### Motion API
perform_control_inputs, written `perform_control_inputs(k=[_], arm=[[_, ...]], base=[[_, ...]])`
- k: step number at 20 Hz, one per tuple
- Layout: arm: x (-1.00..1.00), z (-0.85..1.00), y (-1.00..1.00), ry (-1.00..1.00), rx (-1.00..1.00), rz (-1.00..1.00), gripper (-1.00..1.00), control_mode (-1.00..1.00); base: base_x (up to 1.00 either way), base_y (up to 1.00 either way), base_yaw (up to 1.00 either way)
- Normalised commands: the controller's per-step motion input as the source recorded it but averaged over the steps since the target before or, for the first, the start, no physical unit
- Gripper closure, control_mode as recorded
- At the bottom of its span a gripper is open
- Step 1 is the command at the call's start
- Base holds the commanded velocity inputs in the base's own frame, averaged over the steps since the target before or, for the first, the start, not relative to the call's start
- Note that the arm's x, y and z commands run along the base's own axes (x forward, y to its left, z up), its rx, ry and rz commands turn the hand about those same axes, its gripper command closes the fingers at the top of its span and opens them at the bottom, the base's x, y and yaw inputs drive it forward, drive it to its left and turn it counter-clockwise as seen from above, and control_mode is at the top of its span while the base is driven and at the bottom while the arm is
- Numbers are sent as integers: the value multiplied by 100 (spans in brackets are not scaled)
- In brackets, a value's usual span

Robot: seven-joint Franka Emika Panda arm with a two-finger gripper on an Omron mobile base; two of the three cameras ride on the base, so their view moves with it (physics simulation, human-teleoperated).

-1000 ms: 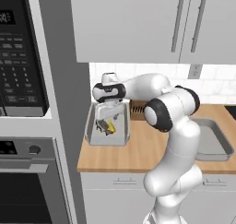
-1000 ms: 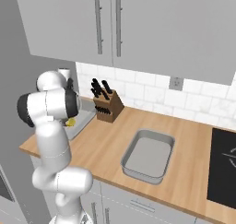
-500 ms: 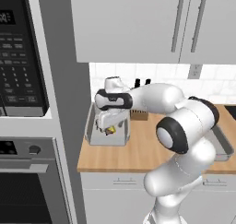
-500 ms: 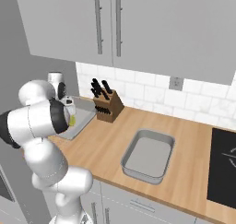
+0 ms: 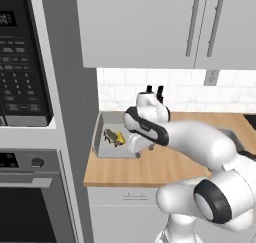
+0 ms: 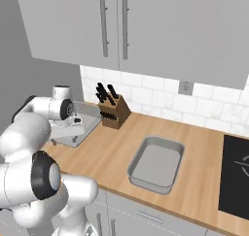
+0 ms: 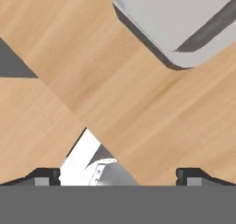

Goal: Place one lemon wedge and one fish in each tupperware on the nearby counter, to pack two identical lunches.

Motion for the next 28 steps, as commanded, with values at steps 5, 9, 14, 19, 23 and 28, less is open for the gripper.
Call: perform_control_inputs(k=[5,9,14,19,23,28], arm=[[-66,61,-69,0,1,0,-100,-100],[-87,74,-56,0,6,0,-100,-100],[-96,60,-35,1,8,0,-100,-100],[-53,48,-2,0,0,-1,-100,-100],[-3,56,3,-2,0,-18,-100,-100],[-6,15,0,-2,0,-37,-100,-100]], base=[[0,0,0],[0,0,0],[0,0,0],[0,0,0],[0,0,0],[0,0,0]])
